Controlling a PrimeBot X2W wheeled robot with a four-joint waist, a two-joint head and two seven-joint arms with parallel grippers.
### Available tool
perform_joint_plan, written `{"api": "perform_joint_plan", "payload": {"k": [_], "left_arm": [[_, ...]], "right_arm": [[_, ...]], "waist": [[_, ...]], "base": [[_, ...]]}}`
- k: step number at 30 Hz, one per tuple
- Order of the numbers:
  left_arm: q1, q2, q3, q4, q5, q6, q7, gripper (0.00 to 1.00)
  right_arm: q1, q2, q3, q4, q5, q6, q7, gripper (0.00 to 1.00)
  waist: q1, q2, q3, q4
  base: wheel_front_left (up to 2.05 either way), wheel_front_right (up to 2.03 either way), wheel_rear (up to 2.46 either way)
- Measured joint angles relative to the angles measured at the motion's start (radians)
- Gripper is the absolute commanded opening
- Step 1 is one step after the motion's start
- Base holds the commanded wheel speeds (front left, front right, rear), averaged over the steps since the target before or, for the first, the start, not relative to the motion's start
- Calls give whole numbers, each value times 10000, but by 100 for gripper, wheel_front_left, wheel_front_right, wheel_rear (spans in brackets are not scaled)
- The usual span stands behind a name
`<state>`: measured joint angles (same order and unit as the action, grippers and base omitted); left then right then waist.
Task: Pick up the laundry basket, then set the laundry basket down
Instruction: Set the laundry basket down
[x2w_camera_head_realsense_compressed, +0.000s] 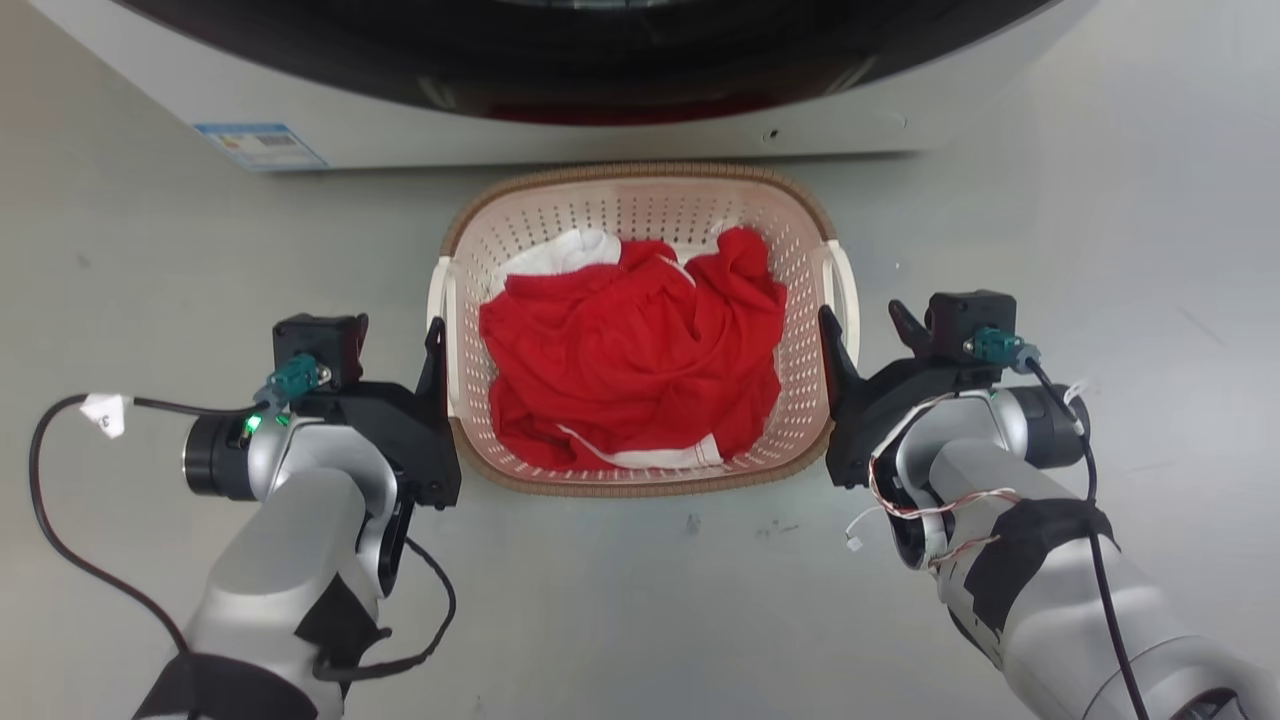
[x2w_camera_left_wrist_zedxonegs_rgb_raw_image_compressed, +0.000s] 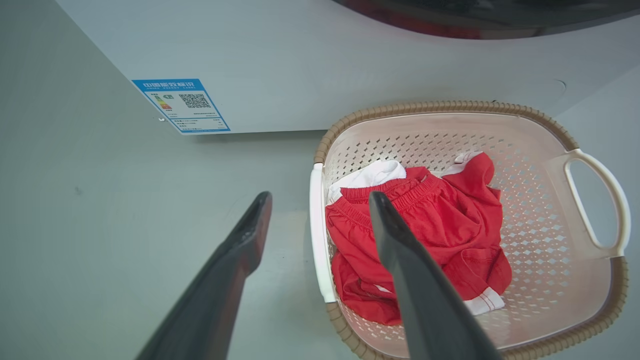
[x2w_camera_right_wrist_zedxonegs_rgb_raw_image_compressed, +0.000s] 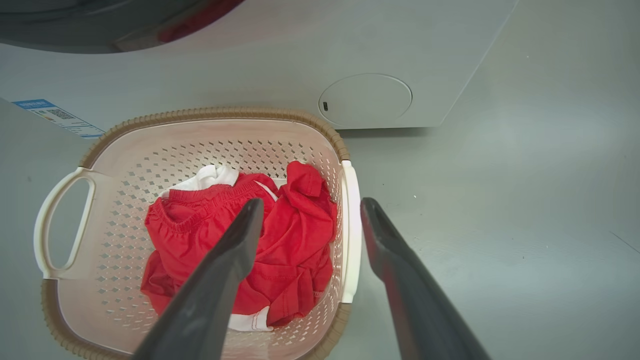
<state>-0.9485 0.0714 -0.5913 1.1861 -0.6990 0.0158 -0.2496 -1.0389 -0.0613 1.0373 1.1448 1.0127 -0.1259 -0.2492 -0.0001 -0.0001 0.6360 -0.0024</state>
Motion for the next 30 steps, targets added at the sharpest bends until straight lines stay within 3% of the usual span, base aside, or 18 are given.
{"api": "perform_joint_plan", "payload": {"k": [10,30], "left_arm": [[1291,201,38,-970,355,-61,0,100],[5055,322,715,-3522,1227,723,0,100]], "right_arm": [[1047,4,-470,-422,-123,29,0,100],[4172,-98,-1810,-2360,-1179,29,0,100]], "waist": [[-1,0,-1386,-66],[-1,-1,-4131,8]], "base": [[0,0,0],[0,0,0]]}}
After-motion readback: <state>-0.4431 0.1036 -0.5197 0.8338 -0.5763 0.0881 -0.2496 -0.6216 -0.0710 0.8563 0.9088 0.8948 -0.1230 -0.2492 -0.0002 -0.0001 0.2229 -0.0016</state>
